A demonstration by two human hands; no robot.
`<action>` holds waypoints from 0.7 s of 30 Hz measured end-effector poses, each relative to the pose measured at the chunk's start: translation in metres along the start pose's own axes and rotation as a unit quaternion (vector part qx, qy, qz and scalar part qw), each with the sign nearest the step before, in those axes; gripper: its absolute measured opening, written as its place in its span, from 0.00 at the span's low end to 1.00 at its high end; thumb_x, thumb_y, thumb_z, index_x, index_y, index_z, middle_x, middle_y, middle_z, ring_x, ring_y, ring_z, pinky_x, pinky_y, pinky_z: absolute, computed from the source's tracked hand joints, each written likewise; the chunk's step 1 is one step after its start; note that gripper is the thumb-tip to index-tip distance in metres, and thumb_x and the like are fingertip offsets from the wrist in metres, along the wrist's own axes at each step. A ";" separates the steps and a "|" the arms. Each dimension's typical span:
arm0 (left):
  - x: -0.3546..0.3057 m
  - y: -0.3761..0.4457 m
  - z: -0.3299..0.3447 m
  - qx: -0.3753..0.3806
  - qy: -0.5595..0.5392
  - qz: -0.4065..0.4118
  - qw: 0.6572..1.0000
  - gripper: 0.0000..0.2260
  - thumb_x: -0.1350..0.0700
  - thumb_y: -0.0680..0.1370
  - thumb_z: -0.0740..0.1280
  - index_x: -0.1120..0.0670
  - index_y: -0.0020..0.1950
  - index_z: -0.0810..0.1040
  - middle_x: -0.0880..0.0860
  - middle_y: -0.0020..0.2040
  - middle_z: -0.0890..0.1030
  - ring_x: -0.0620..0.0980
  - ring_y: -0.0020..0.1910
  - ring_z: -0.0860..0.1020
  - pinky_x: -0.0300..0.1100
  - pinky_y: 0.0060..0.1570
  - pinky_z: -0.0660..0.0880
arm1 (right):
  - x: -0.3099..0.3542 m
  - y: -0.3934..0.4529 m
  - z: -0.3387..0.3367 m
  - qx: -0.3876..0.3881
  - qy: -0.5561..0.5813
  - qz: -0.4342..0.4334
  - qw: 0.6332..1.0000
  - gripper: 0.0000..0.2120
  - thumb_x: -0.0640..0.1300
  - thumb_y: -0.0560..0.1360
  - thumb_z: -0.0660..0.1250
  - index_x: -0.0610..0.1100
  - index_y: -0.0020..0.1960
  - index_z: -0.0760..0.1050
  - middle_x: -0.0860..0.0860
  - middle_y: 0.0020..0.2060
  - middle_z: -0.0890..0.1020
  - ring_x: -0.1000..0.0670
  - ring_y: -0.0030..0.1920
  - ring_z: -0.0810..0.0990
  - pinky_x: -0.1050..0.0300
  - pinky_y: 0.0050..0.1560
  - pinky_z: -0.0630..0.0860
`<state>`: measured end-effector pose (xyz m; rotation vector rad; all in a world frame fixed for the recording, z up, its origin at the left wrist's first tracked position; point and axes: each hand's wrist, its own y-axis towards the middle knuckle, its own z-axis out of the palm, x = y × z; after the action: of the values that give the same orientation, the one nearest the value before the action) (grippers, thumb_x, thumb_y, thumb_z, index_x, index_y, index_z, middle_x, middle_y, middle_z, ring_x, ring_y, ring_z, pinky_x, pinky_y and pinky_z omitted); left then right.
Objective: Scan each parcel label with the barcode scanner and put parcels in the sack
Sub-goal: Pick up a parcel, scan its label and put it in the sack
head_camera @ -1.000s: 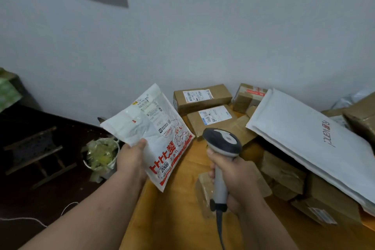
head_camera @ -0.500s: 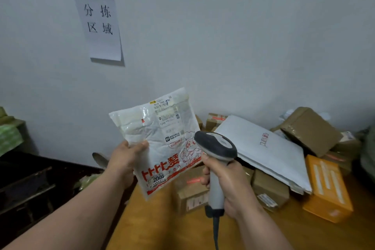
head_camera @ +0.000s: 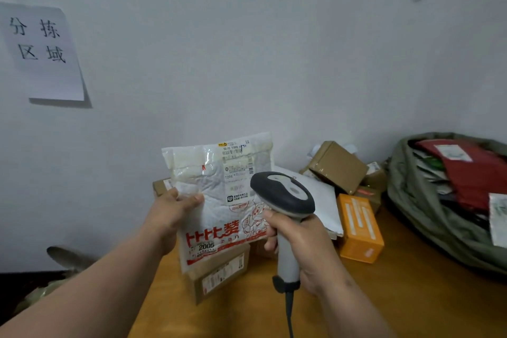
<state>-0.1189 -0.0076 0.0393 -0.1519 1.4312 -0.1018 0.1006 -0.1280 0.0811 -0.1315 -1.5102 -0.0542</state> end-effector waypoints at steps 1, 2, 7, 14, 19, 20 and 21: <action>0.001 0.003 0.002 0.007 0.001 -0.005 1.000 0.12 0.61 0.77 0.71 0.59 0.60 0.77 0.60 0.53 0.84 0.63 0.50 0.83 0.55 0.43 0.81 | 0.001 -0.001 -0.002 -0.003 0.004 -0.004 1.000 0.06 0.46 0.74 0.73 0.43 0.42 0.81 0.46 0.33 0.81 0.46 0.35 0.80 0.50 0.43 0.76; 0.002 0.004 0.003 0.013 0.002 -0.007 1.000 0.13 0.61 0.77 0.71 0.58 0.60 0.78 0.60 0.53 0.84 0.64 0.50 0.83 0.56 0.44 0.81 | 0.001 -0.001 -0.003 -0.006 0.009 -0.007 1.000 0.06 0.45 0.74 0.73 0.43 0.43 0.81 0.46 0.33 0.81 0.46 0.35 0.80 0.51 0.42 0.76; 0.003 0.010 0.009 0.019 0.009 -0.017 1.000 0.11 0.61 0.76 0.72 0.57 0.58 0.78 0.59 0.53 0.85 0.63 0.50 0.83 0.55 0.44 0.81 | 0.000 -0.003 -0.008 -0.029 0.010 -0.009 0.999 0.08 0.46 0.74 0.74 0.42 0.44 0.80 0.46 0.33 0.81 0.47 0.34 0.79 0.52 0.40 0.76; 0.000 0.008 0.016 0.033 0.014 -0.023 0.999 0.10 0.61 0.77 0.70 0.58 0.58 0.78 0.59 0.51 0.85 0.61 0.46 0.84 0.49 0.36 0.79 | -0.002 -0.003 -0.010 -0.040 0.019 -0.020 0.999 0.06 0.46 0.74 0.74 0.44 0.46 0.81 0.47 0.32 0.81 0.47 0.34 0.79 0.51 0.41 0.76; 0.000 0.007 0.018 0.040 0.017 -0.024 0.999 0.11 0.61 0.77 0.70 0.57 0.59 0.78 0.59 0.52 0.85 0.62 0.48 0.83 0.51 0.39 0.80 | 0.000 -0.003 -0.011 -0.041 0.000 -0.034 0.999 0.07 0.46 0.74 0.73 0.43 0.43 0.81 0.46 0.32 0.81 0.47 0.34 0.79 0.50 0.41 0.77; 0.000 0.007 0.018 0.040 0.018 -0.024 0.999 0.11 0.61 0.77 0.70 0.57 0.59 0.78 0.59 0.52 0.85 0.62 0.48 0.83 0.51 0.39 0.80 | 0.000 -0.003 -0.011 -0.040 -0.001 -0.036 0.999 0.07 0.46 0.74 0.74 0.43 0.42 0.81 0.46 0.32 0.81 0.47 0.34 0.79 0.51 0.41 0.77; -0.001 0.006 0.019 0.040 0.019 -0.024 0.999 0.10 0.61 0.77 0.70 0.57 0.59 0.79 0.58 0.51 0.85 0.62 0.48 0.84 0.51 0.38 0.80 | 0.001 -0.004 -0.012 -0.039 -0.004 -0.039 0.998 0.07 0.46 0.74 0.74 0.43 0.42 0.81 0.46 0.32 0.80 0.47 0.33 0.79 0.51 0.40 0.77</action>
<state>-0.1008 -0.0004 0.0413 -0.1198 1.4595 -0.2015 0.1118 -0.1331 0.0814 -0.1362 -1.5219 -0.1754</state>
